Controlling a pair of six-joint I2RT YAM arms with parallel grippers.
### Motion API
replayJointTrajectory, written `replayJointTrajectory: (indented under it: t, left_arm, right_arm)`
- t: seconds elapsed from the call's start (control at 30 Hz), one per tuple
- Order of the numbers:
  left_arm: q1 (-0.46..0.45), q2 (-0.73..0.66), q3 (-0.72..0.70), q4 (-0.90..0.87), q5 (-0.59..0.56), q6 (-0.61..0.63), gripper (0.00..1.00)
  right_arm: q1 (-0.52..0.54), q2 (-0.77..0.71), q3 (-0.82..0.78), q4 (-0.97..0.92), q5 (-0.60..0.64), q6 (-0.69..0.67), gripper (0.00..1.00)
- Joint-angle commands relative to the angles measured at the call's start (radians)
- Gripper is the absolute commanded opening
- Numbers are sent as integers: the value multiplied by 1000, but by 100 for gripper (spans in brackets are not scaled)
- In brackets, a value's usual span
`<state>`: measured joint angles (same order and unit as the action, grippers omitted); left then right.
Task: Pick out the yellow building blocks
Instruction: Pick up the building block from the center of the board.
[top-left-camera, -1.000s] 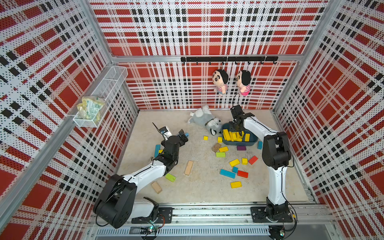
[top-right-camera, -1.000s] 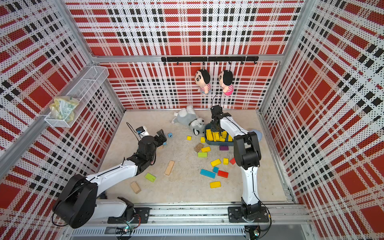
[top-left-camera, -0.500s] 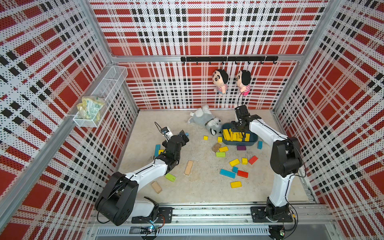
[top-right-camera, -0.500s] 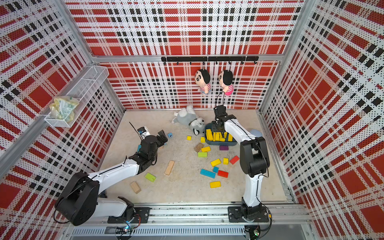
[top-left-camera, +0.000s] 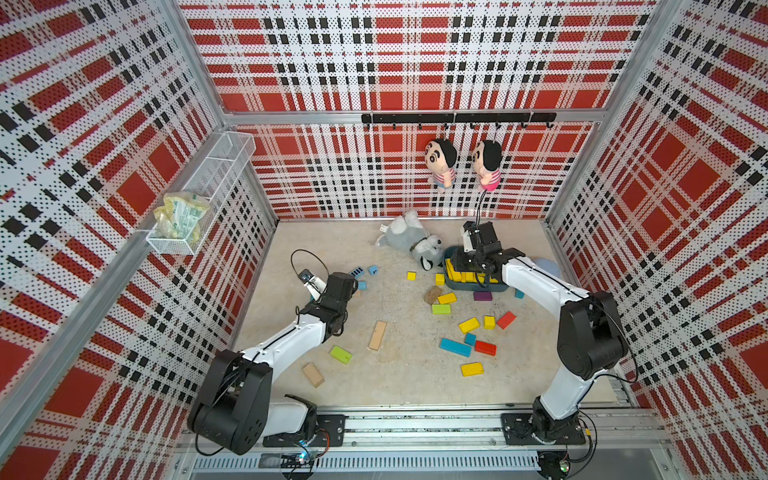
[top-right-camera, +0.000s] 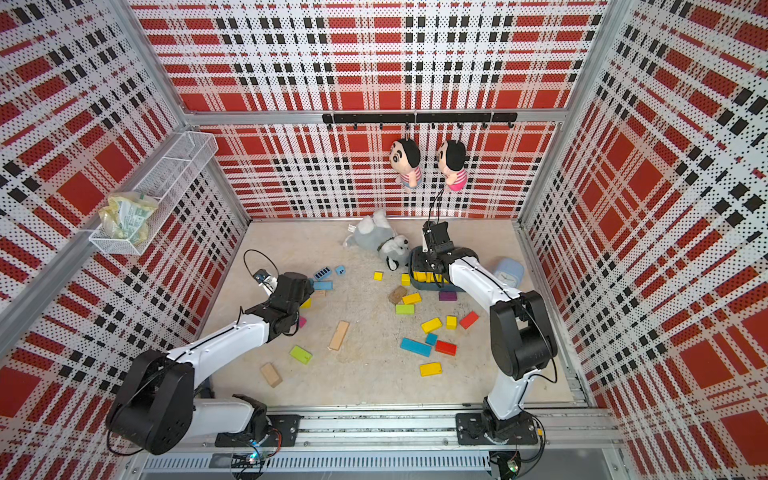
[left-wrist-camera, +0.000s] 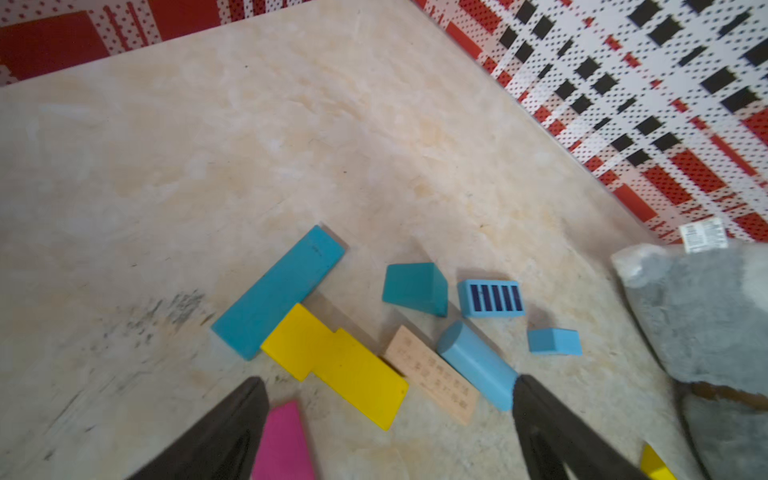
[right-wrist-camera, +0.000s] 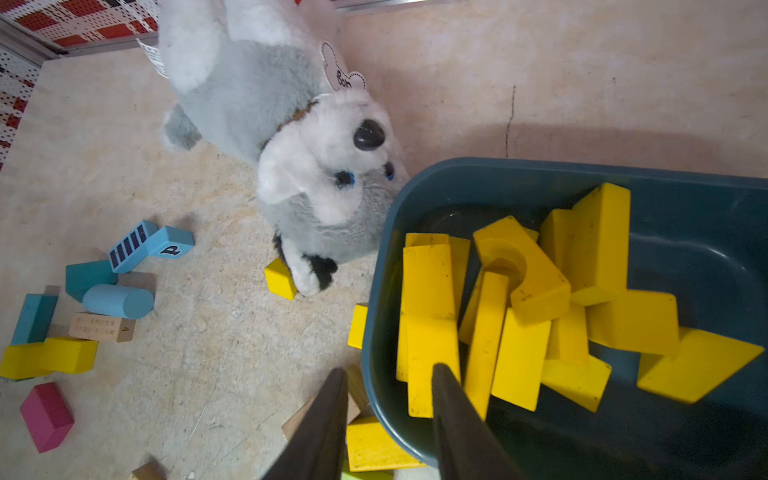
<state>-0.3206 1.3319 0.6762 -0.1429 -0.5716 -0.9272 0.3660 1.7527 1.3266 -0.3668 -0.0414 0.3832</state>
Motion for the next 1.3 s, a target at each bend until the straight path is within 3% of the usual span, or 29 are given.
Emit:
replayJointTrajectory:
  t: [0.0, 0.1, 0.37, 0.77, 1.27]
  left_arm:
    - [64, -6, 9, -65, 123, 45, 92]
    - [152, 0, 8, -96, 164, 1, 91]
    - [218, 32, 42, -143, 210, -197, 86]
    - [223, 203, 221, -340, 181, -362, 72]
    - [224, 358, 363, -428, 237, -439, 70]
  right_arm:
    - [0, -20, 14, 20, 12, 4, 37]
    - [1, -14, 16, 16, 12, 4, 37]
    - [7, -9, 13, 8, 20, 14, 36]
    - [15, 11, 27, 6, 22, 25, 36]
    - [21, 25, 55, 2, 38, 23, 36]
